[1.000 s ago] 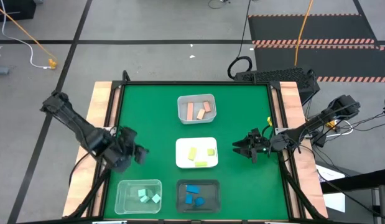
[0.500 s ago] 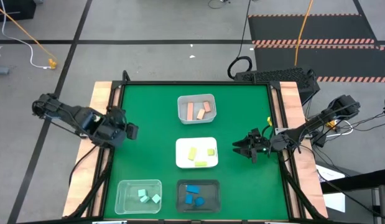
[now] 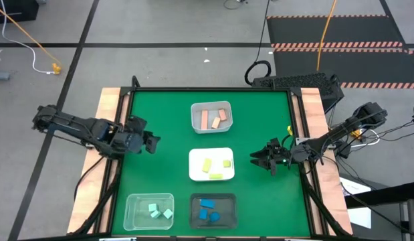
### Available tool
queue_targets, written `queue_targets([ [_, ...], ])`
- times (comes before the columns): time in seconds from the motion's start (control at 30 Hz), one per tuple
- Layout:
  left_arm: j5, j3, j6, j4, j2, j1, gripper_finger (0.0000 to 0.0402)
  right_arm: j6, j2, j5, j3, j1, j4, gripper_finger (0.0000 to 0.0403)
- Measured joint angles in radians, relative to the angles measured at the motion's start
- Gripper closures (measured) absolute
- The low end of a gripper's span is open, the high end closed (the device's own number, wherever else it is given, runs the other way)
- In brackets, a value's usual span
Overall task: Sort & place blocks by color
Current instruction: Return to Home Position
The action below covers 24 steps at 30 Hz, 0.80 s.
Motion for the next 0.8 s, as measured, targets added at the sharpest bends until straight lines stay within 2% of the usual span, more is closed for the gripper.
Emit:
queue_targets([
  [0.13, 0.0, -0.087, 0.108, 0.119, -0.001, 0.051, 0.0163, 0.0, 0.0, 0.0, 0.0, 0.0, 0.0, 0.0184],
  [0.5, 0.032, -0.327, 0.258, 0.458, -0.001, 0.153, 0.0163, 0.0, 0.0, 0.0, 0.0, 0.0, 0.0, 0.0184],
  [0.63, 0.061, -0.412, 0.321, 0.669, -0.001, 0.181, 0.0163, 0.0, 0.0, 0.0, 0.0, 0.0, 0.0, 0.0184],
  [0.8, 0.141, -0.535, 0.432, 1.031, -0.001, 0.202, 0.0163, 0.0, 0.0, 0.0, 0.0, 0.0, 0.0, 0.0184],
])
